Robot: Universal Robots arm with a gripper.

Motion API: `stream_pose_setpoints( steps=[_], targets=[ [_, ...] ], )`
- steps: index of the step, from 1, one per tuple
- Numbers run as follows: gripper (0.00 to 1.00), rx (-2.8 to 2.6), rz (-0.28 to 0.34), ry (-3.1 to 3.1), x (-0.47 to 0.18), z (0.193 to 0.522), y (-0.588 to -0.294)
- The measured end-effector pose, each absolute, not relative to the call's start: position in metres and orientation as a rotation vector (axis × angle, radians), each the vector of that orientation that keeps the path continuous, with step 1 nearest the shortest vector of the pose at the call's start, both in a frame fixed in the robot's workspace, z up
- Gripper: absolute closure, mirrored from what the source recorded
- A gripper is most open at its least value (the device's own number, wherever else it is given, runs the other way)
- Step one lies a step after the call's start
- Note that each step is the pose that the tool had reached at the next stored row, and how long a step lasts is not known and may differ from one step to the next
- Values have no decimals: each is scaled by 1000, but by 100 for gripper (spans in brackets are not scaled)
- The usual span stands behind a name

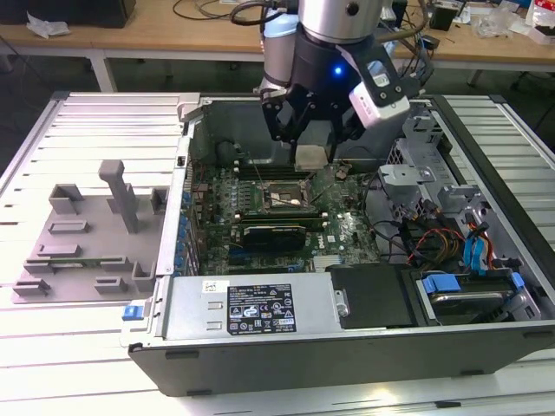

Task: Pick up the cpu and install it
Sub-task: 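Pick up the cpu and move it towards the insertion slot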

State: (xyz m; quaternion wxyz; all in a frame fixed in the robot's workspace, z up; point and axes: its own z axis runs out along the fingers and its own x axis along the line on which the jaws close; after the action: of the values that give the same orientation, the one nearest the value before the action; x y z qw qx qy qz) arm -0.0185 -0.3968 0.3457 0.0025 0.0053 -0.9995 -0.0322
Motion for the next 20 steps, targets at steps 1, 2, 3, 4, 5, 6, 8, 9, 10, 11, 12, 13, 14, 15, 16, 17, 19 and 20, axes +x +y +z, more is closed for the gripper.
stream_pose_setpoints(
  steps=[1, 2, 3, 4, 5, 6, 8, 9, 10, 11, 12, 13, 14, 15, 16, 17, 19, 20],
  targets=[
    [45, 17, -101, -3135, -19, 344, -397],
    [45, 17, -101, -3135, -19, 344, -397],
    [45, 16, -101, -3135, -19, 344, -397],
    [45, 16, -101, -3135, -19, 344, -397],
    [45, 16, -101, -3135, -19, 343, -397],
    [45, 16, -101, -3135, -19, 340, -397],
    [45, 16, -101, -3135, -19, 338, -396],
    [45, 16, -100, -3135, -19, 338, -396],
    [45, 17, -101, -3135, -19, 336, -396],
    [45, 17, -101, -3135, -19, 335, -396],
    [45, 16, -101, -3135, -19, 334, -396],
    [45, 16, -101, -3135, -19, 330, -395],
    [45, 16, -101, -3135, -19, 329, -394],
    [45, 16, -101, -3135, -19, 328, -394],
    [45, 16, -101, -3135, -19, 326, -392],
    [45, 16, -101, -3135, -20, 325, -391],
    [45, 16, -101, -3135, -20, 323, -387],
    [45, 17, -101, -3135, -21, 322, -383]
  ],
)
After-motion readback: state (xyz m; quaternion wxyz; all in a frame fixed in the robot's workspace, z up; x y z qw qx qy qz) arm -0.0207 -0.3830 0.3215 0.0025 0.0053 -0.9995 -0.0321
